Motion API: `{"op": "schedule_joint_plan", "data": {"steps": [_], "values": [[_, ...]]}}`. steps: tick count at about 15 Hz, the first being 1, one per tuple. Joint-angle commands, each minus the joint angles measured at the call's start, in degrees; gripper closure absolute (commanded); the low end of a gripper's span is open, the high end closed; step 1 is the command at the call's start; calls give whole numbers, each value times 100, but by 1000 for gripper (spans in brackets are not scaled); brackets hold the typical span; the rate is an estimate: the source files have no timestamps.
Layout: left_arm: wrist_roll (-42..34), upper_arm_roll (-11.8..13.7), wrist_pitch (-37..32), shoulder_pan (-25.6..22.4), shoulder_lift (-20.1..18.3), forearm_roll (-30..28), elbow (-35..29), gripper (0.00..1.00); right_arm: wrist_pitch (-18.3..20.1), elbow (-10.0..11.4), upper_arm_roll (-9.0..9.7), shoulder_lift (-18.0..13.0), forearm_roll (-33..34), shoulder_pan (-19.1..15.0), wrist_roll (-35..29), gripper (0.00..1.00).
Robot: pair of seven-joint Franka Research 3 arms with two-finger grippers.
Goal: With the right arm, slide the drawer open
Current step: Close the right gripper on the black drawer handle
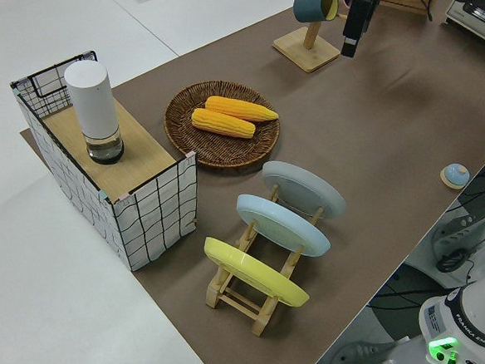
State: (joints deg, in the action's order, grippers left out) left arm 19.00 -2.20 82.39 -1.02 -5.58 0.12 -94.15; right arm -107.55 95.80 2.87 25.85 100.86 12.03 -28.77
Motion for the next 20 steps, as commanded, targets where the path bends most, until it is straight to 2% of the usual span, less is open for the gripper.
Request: {"op": "schedule_joint_plan", "data": {"steps": [1,3,5,7,8,10,11,14,16,20], "values": [[-54,35,-12,23,-48,-30,2,7,-126,-123,29,95,215,-105,-85,120],[-54,35,-12,23,-48,-30,2,7,-126,-123,29,95,214,-105,-111,190],[-63,35,-12,23,-48,-30,2,7,-153,-123,29,95,215,-105,-234,332],[-54,35,-12,23,-48,-30,2,7,-144,-123,29,95,188,-96,-252,418],[-54,35,-12,23,-48,-30,2,7,-144,-123,38,87,171,-87,-261,485],[-54,35,-12,23,-48,-30,2,7,-135,-123,47,87,144,-70,-305,723],[-63,35,-12,23,-48,-30,2,7,-118,-123,47,87,144,-70,-314,772],[-63,35,-12,23,-48,-30,2,7,-65,-114,90,78,92,-43,-322,854],[-54,35,-12,23,-48,-30,2,7,-39,-114,91,78,39,-17,-322,944],[-54,35,-12,23,-48,-30,2,7,110,-97,117,52,-22,27,-305,946]]}}
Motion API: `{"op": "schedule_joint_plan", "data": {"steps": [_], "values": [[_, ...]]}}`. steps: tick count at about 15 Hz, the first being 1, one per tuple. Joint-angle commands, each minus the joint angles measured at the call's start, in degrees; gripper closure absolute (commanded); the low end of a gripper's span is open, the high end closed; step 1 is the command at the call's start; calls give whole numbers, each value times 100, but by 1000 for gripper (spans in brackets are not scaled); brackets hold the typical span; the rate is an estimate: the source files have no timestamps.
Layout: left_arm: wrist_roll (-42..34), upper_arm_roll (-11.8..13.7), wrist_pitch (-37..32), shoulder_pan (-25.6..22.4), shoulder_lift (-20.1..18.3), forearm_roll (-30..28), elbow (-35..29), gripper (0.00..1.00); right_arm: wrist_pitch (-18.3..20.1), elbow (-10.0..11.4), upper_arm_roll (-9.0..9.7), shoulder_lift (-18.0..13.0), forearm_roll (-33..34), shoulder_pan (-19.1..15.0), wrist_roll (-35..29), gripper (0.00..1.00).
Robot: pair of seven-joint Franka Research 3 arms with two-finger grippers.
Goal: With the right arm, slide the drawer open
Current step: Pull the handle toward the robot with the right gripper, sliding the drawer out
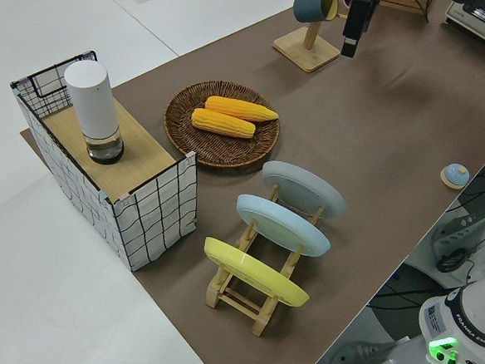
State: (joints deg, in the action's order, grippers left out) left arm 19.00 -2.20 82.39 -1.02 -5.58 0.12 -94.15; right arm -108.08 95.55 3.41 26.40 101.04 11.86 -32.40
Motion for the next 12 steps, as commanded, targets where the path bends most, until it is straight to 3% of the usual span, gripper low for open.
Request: {"op": "schedule_joint_plan", "data": {"steps": [1,12], "values": [[-54,35,-12,23,-48,-30,2,7,234,-72,81,-3,-101,62,76,946],[-63,35,-12,23,-48,-30,2,7,2017,-45,1223,-91,-691,220,506,946]]}}
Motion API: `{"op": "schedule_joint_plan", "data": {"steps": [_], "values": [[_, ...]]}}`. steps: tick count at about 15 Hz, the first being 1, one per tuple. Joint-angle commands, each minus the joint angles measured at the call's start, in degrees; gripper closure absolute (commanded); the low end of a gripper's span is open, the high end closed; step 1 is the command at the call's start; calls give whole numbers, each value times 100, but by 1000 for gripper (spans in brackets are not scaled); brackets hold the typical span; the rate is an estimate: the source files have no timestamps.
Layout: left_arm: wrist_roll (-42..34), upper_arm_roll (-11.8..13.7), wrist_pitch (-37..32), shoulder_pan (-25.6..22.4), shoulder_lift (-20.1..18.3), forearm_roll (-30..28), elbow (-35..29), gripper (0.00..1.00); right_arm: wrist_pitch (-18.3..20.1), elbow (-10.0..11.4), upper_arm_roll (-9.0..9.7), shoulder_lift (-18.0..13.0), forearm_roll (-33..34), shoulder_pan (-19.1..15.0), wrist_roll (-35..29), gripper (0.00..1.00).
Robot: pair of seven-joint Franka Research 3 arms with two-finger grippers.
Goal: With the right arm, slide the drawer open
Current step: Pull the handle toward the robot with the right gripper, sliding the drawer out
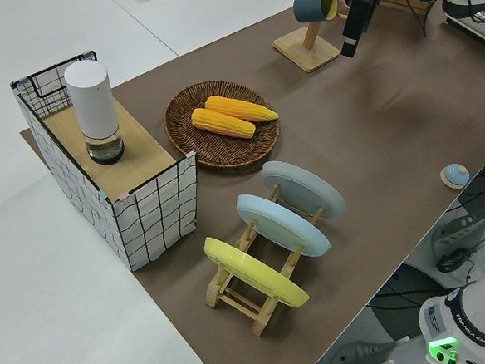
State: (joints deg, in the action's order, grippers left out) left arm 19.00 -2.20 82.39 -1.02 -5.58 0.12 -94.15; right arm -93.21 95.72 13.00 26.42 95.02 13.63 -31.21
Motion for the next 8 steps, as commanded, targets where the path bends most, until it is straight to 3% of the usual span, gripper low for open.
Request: {"op": "schedule_joint_plan", "data": {"steps": [1,8], "values": [[-54,35,-12,23,-48,-30,2,7,680,-62,378,-93,-88,78,431,946],[-63,35,-12,23,-48,-30,2,7,1357,-71,906,-129,-255,158,589,944]]}}
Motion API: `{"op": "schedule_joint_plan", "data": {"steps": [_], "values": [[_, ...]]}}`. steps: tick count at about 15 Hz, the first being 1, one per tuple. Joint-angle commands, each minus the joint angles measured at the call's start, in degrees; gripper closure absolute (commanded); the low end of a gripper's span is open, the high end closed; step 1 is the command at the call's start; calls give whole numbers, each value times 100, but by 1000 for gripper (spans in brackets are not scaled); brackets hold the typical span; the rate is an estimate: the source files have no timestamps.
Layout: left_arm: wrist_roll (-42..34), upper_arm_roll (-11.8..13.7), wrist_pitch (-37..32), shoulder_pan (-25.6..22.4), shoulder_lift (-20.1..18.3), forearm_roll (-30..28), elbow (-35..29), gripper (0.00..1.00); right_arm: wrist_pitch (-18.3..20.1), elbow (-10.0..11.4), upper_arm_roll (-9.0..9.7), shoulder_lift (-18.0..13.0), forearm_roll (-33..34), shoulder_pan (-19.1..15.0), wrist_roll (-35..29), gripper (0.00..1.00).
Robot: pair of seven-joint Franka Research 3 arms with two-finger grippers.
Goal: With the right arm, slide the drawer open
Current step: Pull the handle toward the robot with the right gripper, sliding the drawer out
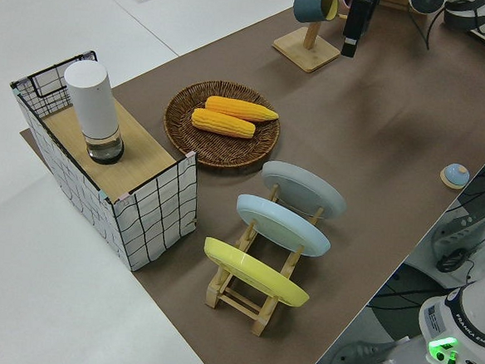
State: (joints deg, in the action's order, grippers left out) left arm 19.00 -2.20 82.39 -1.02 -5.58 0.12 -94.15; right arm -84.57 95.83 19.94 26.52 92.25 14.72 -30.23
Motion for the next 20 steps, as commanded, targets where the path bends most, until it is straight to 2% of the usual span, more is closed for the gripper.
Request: {"op": "schedule_joint_plan", "data": {"steps": [1,8,11,15,20], "values": [[-54,35,-12,23,-48,-30,2,7,573,-82,290,-138,12,57,501,944],[-54,35,-12,23,-48,-30,2,7,1135,-109,695,-156,-216,189,563,938],[-54,35,-12,23,-48,-30,2,7,1267,-109,730,-182,-269,285,571,936],[-54,35,-12,23,-48,-30,2,7,1417,-117,906,-182,-269,312,598,923],[-54,35,-12,23,-48,-30,2,7,1540,-135,915,-182,-269,391,694,881]]}}
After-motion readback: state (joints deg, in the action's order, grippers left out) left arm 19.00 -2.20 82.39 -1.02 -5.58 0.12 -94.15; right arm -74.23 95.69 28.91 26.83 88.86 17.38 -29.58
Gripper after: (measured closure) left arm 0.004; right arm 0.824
